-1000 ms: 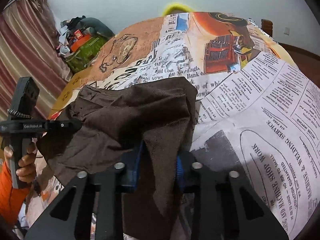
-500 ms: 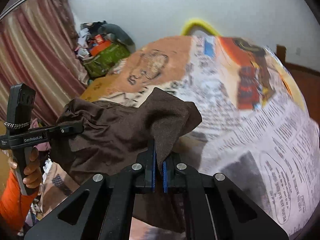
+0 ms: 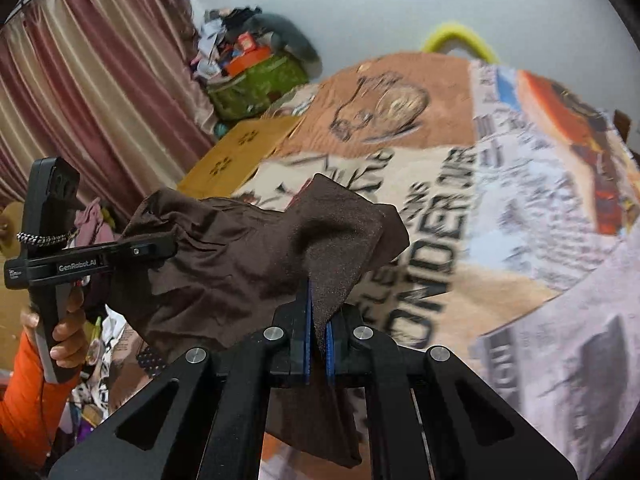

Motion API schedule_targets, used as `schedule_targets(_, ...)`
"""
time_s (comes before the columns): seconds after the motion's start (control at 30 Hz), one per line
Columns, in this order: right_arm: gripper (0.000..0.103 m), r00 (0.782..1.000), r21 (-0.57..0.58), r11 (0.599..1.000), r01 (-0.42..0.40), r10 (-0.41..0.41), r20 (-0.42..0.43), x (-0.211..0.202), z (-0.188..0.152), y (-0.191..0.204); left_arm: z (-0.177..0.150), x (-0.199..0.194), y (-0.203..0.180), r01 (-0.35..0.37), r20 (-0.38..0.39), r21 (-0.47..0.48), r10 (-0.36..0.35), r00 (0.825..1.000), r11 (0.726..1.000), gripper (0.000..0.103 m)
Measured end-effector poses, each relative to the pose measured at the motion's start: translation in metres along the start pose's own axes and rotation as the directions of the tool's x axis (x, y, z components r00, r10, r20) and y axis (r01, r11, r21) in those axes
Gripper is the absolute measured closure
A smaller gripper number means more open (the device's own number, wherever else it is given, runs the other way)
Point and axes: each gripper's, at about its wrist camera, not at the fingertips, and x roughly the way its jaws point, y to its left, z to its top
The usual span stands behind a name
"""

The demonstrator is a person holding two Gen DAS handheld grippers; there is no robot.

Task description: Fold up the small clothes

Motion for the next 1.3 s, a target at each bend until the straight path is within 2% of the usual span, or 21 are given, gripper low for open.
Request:
schedule_targets(0.1, 0.098, 0.999, 0.007, 1.0, 0.003, -0.002, -0.044, 0.022, -0.002, 0.005, -0.006, 0.017, 0.021, -0.023, -0.049, -0.02, 0.022, 0.999, 1.0, 0.09)
schedule_targets(0.2, 0.098, 0.997, 0.027, 1.0, 0.016, -0.014, -0.069, 0.036, -0.003, 0.004, -0.009, 0.032, 0.036, -0.019, -0.081, -0.042, 0.015, 0.997, 0.999, 0.088)
schedule_targets(0.33, 0.095, 0.992, 0.006, 0.997, 0.072, -0.071, -0.101, 0.045, -0.008, 0.001, -0.009, 0.045, 0.043, -0.079, -0.087, -0.032, 0.076, 0.993, 0.996, 0.085)
schedule_targets(0.4, 0.094, 0.988, -0.014, 0.995, 0.099, -0.1, -0.115, 0.046, -0.012, 0.0, -0.008, 0.046, 0.043, -0.118, -0.073, -0.02, 0.116, 0.991, 0.993, 0.079)
schedule_targets(0.47, 0.089, 0.982, -0.05, 0.989, 0.137, -0.143, -0.124, 0.046, -0.015, -0.001, -0.007, 0.043, 0.045, -0.164, -0.046, -0.01, 0.163, 0.985, 0.986, 0.073)
schedule_targets(0.6, 0.083, 0.973, -0.086, 0.98, 0.18, -0.19, -0.128, 0.036, -0.019, -0.003, -0.004, 0.023, 0.053, -0.136, -0.003, -0.035, 0.136, 0.991, 0.99, 0.072)
schedule_targets(0.7, 0.083, 0.98, -0.091, 0.981, 0.173, -0.181, -0.083, 0.021, -0.014, 0.001, -0.003, 0.005, 0.051, -0.112, 0.038, -0.026, 0.113, 0.993, 0.993, 0.072)
schedule_targets(0.73, 0.083, 0.984, -0.109, 0.981, 0.163, -0.169, -0.055, 0.014, -0.011, 0.007, -0.004, -0.001, 0.046, -0.102, 0.05, 0.001, 0.101, 0.994, 0.995, 0.068)
schedule_targets(0.77, 0.08, 0.986, -0.13, 0.98, 0.154, -0.16, -0.038, 0.012, -0.008, 0.013, -0.005, -0.003, 0.04, -0.095, 0.054, 0.025, 0.093, 0.994, 0.995, 0.062)
schedule_targets(0.8, 0.077, 0.989, -0.16, 0.977, 0.138, -0.143, -0.021, 0.009, -0.004, 0.022, -0.006, -0.006, 0.034, -0.087, 0.056, 0.053, 0.084, 0.995, 0.995, 0.059)
schedule_targets(0.87, 0.064, 0.994, -0.203, 0.973, 0.108, -0.11, 0.0, 0.011, 0.003, 0.035, -0.011, -0.005, 0.019, -0.073, 0.053, 0.112, 0.067, 0.996, 0.991, 0.058)
schedule_targets(0.97, 0.062, 0.999, -0.25, 0.967, 0.05, -0.053, -0.006, 0.024, 0.011, 0.054, -0.013, 0.007, 0.004, -0.06, 0.028, 0.153, 0.056, 0.998, 0.986, 0.057)
schedule_targets(1.13, 0.062, 0.996, -0.217, 0.976, 0.019, -0.039, -0.086, 0.067, 0.017, 0.053, 0.001, 0.045, 0.019, -0.171, -0.02, 0.088, 0.174, 0.985, 0.981, 0.057)
schedule_targets(1.23, 0.062, 0.992, -0.183, 0.981, 0.064, -0.083, -0.098, 0.08, 0.019, 0.035, 0.005, 0.053, 0.038, -0.227, -0.016, 0.037, 0.228, 0.974, 0.973, 0.057)
schedule_targets(1.3, 0.062, 0.99, -0.173, 0.98, 0.098, -0.114, -0.085, 0.078, 0.019, 0.023, 0.007, 0.051, 0.049, -0.221, -0.012, 0.012, 0.221, 0.975, 0.975, 0.056)
